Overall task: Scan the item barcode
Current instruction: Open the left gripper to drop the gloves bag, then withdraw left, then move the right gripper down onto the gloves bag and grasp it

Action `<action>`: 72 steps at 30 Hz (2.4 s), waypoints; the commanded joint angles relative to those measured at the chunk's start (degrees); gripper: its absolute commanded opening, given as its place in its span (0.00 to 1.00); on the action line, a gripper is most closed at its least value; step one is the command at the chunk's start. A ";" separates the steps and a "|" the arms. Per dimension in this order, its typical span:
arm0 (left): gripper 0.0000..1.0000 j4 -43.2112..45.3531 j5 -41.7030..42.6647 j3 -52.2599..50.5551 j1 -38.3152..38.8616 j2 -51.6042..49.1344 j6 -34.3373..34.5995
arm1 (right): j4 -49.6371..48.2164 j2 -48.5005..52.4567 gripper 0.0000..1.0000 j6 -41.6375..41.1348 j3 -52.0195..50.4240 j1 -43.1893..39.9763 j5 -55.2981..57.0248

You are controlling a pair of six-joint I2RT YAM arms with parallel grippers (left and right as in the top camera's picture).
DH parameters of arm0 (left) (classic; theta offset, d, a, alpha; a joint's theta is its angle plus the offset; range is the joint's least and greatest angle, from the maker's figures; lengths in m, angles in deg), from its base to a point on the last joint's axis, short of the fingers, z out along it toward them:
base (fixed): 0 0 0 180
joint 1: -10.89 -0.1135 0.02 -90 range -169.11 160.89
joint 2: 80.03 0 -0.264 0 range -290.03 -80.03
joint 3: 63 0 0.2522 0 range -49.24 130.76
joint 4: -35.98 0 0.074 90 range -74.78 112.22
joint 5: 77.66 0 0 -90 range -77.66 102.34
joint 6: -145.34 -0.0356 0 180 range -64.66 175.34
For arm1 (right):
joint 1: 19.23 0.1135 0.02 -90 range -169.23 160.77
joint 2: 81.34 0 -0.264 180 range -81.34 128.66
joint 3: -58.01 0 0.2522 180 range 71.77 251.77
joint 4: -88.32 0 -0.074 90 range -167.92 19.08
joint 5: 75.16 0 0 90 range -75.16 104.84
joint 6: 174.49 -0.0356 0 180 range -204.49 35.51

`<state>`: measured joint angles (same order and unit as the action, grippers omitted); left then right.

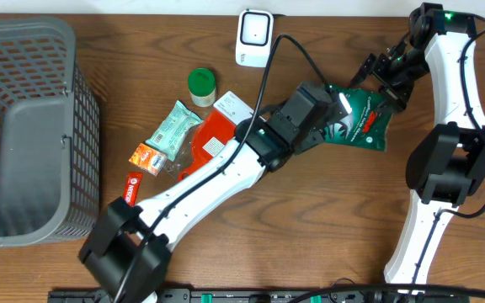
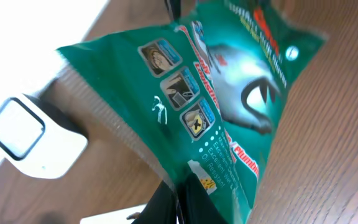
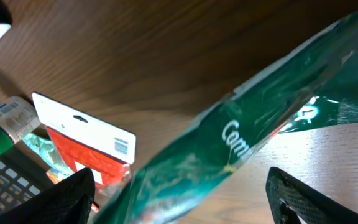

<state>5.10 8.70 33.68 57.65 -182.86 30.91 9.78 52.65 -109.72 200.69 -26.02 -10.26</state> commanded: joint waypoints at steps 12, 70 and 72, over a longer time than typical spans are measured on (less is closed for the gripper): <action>0.07 1.20 -2.43 1.11 0.31 2.01 -1.25 | 2.14 -0.48 0.13 1.73 -0.04 1.90 -0.87; 0.44 -11.80 10.71 -0.20 -13.57 0.81 19.34 | 1.57 -0.48 0.87 20.26 -21.20 -9.14 2.01; 0.24 -12.87 10.71 -0.22 -13.57 -0.35 20.11 | 1.62 -0.48 0.57 21.46 -21.40 -8.79 -0.04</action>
<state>-6.86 18.78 33.66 44.10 -181.85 49.38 11.44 52.65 -89.85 179.82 -35.09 -7.36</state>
